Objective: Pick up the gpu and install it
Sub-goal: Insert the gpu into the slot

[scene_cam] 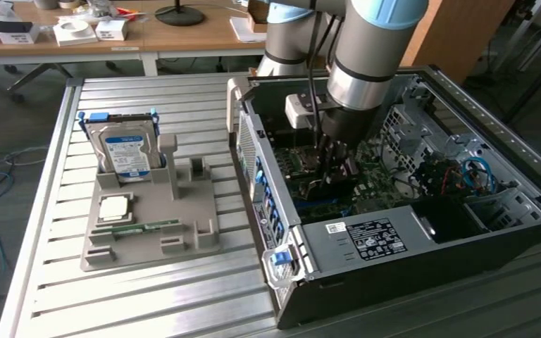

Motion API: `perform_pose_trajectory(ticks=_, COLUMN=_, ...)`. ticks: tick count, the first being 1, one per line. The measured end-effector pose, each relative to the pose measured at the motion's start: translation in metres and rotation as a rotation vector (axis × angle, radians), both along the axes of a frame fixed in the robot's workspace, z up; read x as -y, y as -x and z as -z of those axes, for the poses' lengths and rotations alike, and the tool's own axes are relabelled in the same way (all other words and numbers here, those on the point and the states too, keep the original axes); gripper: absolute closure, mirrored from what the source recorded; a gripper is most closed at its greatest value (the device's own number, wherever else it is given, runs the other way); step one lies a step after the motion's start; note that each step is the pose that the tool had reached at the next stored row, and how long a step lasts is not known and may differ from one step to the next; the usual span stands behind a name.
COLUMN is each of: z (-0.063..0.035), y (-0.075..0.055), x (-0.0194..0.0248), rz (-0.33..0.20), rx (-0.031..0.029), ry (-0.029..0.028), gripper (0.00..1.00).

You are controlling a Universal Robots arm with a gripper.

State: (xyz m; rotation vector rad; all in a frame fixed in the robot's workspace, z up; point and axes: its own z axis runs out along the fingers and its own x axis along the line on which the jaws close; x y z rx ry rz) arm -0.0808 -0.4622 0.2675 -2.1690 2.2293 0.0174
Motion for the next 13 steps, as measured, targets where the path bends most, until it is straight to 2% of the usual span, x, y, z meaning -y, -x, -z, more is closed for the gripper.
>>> perform_pose_trajectory(ticks=13, z=-0.0320, y=0.000, x=0.0000, rz=0.000, rx=-0.0001, ry=0.0001, gripper=0.67)
